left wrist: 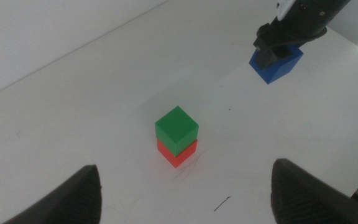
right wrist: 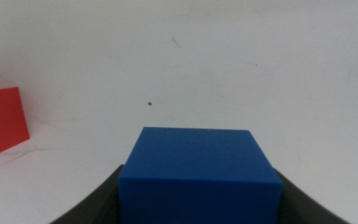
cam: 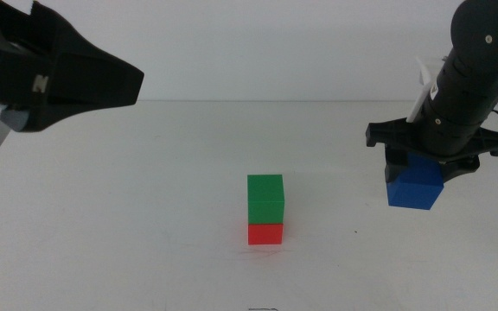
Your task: Stack red cubes first, then green, then blue cubes in a specific spot.
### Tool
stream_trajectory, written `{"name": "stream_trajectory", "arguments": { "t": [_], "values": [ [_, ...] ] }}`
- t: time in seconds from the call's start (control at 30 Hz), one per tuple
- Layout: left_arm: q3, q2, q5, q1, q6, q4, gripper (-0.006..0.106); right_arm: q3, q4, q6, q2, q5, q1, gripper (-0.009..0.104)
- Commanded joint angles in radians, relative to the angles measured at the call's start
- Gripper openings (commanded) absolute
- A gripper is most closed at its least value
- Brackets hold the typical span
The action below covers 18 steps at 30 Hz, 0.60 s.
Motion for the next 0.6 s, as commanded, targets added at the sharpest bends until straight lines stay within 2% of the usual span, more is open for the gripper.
{"name": "stream_trajectory", "arguments": {
  "t": [0.0,0.1,0.2,0.4,0.57],
  "values": [
    [-0.022,-0.010,-0.062,0.000,-0.006,-0.026,0.094,-0.050,-0.030,0.010,-0.047,0.023,0.011,-0.001],
    [-0.022,-0.010,-0.062,0.000,-0.006,-0.026,0.094,-0.091,-0.076,0.044,-0.020,0.063,0.089,-0.001],
    [-0.022,-0.006,-0.062,0.000,-0.006,-0.021,0.094,-0.205,-0.066,0.065,0.048,0.120,0.147,-0.001],
    [-0.022,-0.006,-0.062,0.000,-0.006,-0.021,0.094,-0.407,-0.031,0.079,0.165,0.119,0.263,-0.001],
    [-0.022,-0.005,-0.062,0.000,-0.006,-0.021,0.094,-0.477,-0.012,0.087,0.239,0.119,0.313,-0.001]
  ]
}}
